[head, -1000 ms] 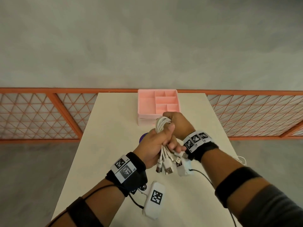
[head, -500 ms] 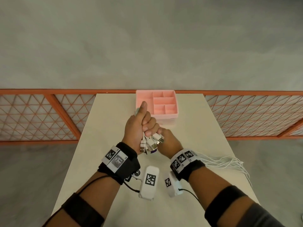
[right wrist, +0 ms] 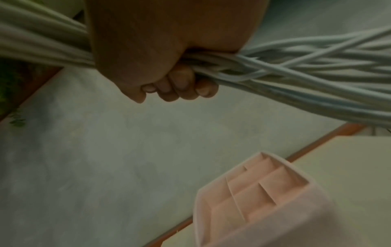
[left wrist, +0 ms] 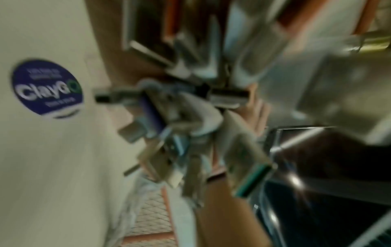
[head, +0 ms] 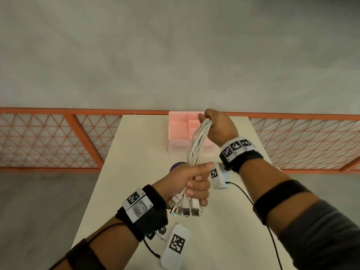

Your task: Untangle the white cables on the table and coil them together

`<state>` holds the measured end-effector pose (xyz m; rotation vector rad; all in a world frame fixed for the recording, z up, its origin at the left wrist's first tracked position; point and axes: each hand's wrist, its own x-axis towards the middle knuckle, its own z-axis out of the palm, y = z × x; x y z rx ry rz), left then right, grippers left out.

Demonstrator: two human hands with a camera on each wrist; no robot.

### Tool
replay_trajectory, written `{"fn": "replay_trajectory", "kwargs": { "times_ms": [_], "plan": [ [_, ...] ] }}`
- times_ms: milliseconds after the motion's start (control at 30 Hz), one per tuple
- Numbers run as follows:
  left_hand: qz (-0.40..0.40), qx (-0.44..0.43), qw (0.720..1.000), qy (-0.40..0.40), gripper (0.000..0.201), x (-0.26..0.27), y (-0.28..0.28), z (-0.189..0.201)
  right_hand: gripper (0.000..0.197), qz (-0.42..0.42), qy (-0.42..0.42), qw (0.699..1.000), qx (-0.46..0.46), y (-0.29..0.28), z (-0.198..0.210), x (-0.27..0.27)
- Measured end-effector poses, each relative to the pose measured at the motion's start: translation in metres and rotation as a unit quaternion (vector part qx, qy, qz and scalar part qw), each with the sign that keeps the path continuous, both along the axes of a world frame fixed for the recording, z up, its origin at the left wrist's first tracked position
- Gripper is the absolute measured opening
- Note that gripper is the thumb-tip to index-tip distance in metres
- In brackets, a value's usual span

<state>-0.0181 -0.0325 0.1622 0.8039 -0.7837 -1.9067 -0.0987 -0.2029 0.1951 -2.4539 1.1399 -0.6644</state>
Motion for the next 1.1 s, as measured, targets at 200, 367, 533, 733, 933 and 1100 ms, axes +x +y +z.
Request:
{"fn": "replay_trajectory", "kwargs": {
  "times_ms": [200, 367, 533, 733, 933, 1100],
  "plan": [
    [0.152, -0.147, 0.977, -0.001, 0.051, 0.021, -0.012, 0.041, 0.018, 0.066, -0.074, 0.963, 0.251, 0.05, -0.05, 0.008],
    [0.348, -0.137, 0.924, -0.084, 0.05, 0.036, -0.027, 0.042, 0.007, 0.071, -0.018, 0.962, 0.264, 0.104, -0.084, 0.021],
    [0.467, -0.114, 0.869, -0.115, 0.05, 0.046, -0.036, 0.014, 0.042, 0.143, 0.001, 0.952, 0.271, 0.128, -0.104, 0.026],
    [0.523, -0.137, 0.818, -0.194, 0.04, 0.063, -0.03, -0.021, 0.034, 0.199, 0.156, 0.951, 0.178, 0.115, -0.101, 0.0],
    [0.49, -0.15, 0.812, -0.279, 0.035, 0.061, -0.031, -0.055, 0.025, 0.245, 0.247, 0.929, 0.125, 0.116, -0.085, -0.011],
    [0.465, -0.159, 0.812, -0.315, 0.033, 0.059, -0.034, -0.062, 0.015, 0.249, 0.247, 0.929, 0.12, 0.117, -0.081, -0.027]
  ]
}}
